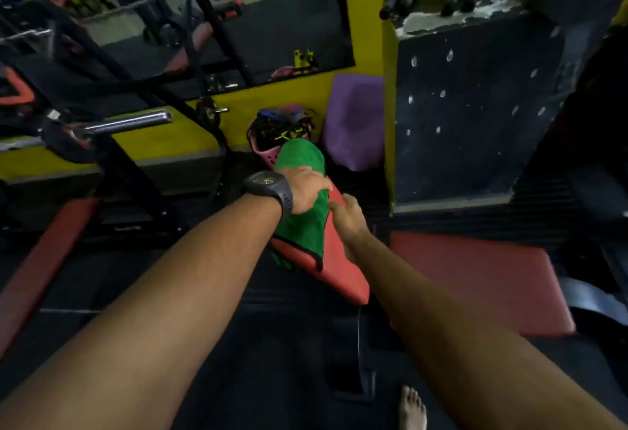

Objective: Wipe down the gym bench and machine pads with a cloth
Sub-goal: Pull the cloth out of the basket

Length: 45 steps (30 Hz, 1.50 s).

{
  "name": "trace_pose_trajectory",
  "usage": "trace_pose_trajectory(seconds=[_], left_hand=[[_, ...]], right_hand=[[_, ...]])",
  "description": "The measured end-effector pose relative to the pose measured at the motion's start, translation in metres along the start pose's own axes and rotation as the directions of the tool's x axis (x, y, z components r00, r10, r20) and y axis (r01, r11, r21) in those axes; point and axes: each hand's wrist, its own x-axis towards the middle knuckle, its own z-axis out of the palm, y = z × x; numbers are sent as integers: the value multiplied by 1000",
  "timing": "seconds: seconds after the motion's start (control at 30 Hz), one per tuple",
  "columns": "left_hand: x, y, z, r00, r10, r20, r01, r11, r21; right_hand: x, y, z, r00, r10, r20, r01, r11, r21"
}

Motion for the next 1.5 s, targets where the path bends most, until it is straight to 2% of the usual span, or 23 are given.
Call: trace_pose_trajectory(seconds=[0.07, 0.23, 0.33, 0.4, 0.53, 0.63, 0.7, 0.77, 0.83, 0.93, 1.03, 1.17, 1.27, 1.37, 1.5], left_hand=[[17, -10, -2, 996, 35, 85, -42, 996, 77], [71, -31, -1, 975, 129, 182, -160, 973, 169], [99, -44, 3, 951, 189, 246, -255, 927, 275], [110, -49, 0, 919, 204, 338, -318, 891, 325], [115, -39, -8, 874, 236, 426, -396, 853, 340], [122, -36, -5, 830, 260, 494, -452, 833, 320], [128, -44, -8, 859, 303, 413, -460, 811, 361], [127, -58, -15, 898, 386, 210, -439, 809, 390], [120, -71, -27, 898, 438, 51, -429, 843, 325], [101, -86, -48, 902, 429, -42, -412, 887, 210], [73, -101, -71, 915, 398, -69, -378, 904, 200], [25, -133, -93, 961, 254, -108, -230, 953, 196], [-9, -159, -102, 972, 105, -209, -115, 993, -37], [-52, -177, -108, 946, -70, -317, -42, 941, -335], [-109, -186, -109, 916, -212, -342, 24, 877, -480]], right_hand=[[12, 2, 6, 1000, 26, -15, -27, 1000, -15], [44, 15, 19, 987, 123, -102, -119, 992, 46], [55, 25, 37, 976, 189, -108, -185, 981, 52], [56, 35, 53, 971, 207, -117, -202, 978, 49], [60, 43, 65, 954, 133, -270, -110, 989, 96], [55, 31, 58, 902, -28, -431, 8, 999, -47], [50, 20, 52, 867, -105, -487, 26, 986, -166], [43, 9, 45, 829, -155, -537, 11, 965, -261], [40, -3, 36, 799, -159, -579, -6, 962, -272], [36, -25, 31, 796, -145, -587, -40, 956, -291], [32, -55, 32, 807, -223, -546, -11, 920, -391], [20, -99, 48, 820, -391, -418, 209, 884, -418], [7, -134, 60, 788, -496, -365, 375, 856, -354], [-5, -165, 74, 782, -543, -308, 464, 835, -294], [-23, -183, 94, 814, -564, -142, 491, 797, -353]])
